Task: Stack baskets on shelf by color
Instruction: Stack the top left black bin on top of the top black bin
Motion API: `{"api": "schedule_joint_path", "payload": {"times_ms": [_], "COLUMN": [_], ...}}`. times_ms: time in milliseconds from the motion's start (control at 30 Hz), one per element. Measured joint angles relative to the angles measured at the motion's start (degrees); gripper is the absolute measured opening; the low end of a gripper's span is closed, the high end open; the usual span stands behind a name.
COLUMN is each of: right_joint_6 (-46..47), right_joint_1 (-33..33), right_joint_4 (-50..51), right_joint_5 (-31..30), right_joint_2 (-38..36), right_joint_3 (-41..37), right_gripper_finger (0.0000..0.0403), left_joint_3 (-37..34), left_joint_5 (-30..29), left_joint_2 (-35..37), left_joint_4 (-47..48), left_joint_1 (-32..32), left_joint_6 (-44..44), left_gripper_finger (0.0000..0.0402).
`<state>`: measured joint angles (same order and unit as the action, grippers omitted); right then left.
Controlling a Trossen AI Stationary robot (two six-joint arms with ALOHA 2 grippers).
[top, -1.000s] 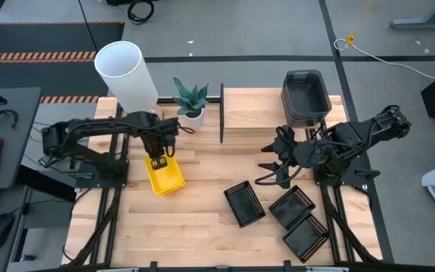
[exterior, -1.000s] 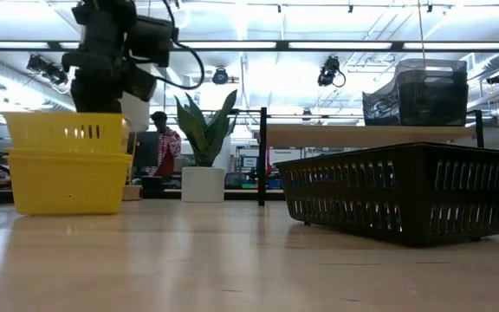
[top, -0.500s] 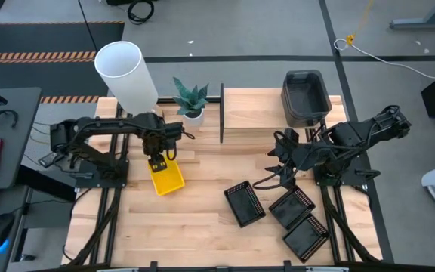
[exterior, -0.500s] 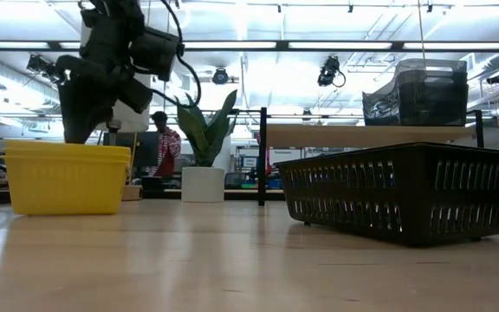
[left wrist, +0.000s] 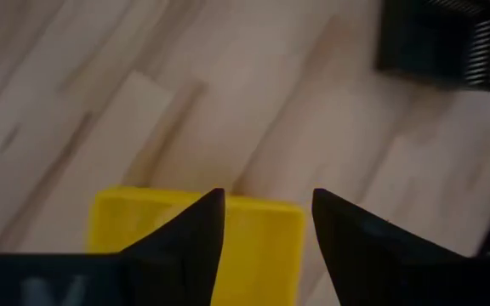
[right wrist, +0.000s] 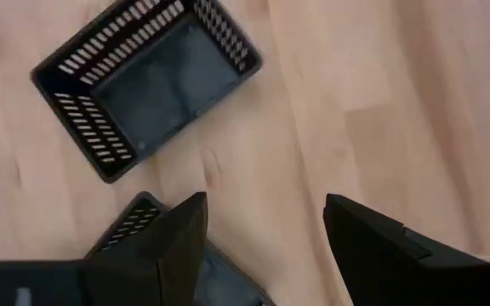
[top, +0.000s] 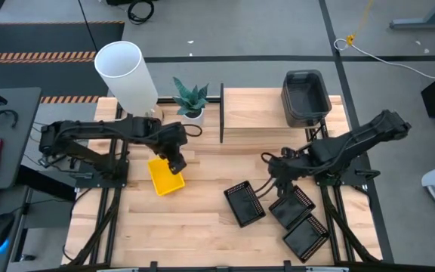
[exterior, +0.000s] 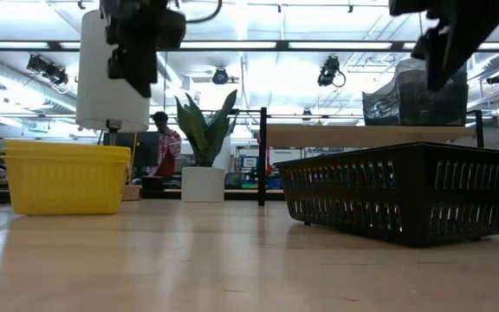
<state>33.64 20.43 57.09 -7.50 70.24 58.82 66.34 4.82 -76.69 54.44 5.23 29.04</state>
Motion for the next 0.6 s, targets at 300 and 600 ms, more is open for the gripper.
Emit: {"api": "schedule_joint_path", "payload": {"times_ms": [300, 600], "right_joint_6": [-3.9, -12.9], "right_joint_1": [-8.6, -16.1], "right_joint_4": [-15.0, -25.3], "right_joint_5": [2.0, 12.6], "right_joint_2": [1.0, 9.6], "right_joint_3": [-4.6, -4.6], "right_gripper_finger": [0.0234, 0.0215], "left_joint_3": [0.2, 0.3], "left_joint_5": [-0.3, 1.9], "left_joint_2": [-0.2, 0.6], "left_joint_4": [-9.5, -12.7], "left_joint_1": [-6.8, -10.7], "left_joint_6": [6.4, 11.0], "left_gripper_finger": [0.0172, 0.0172]}}
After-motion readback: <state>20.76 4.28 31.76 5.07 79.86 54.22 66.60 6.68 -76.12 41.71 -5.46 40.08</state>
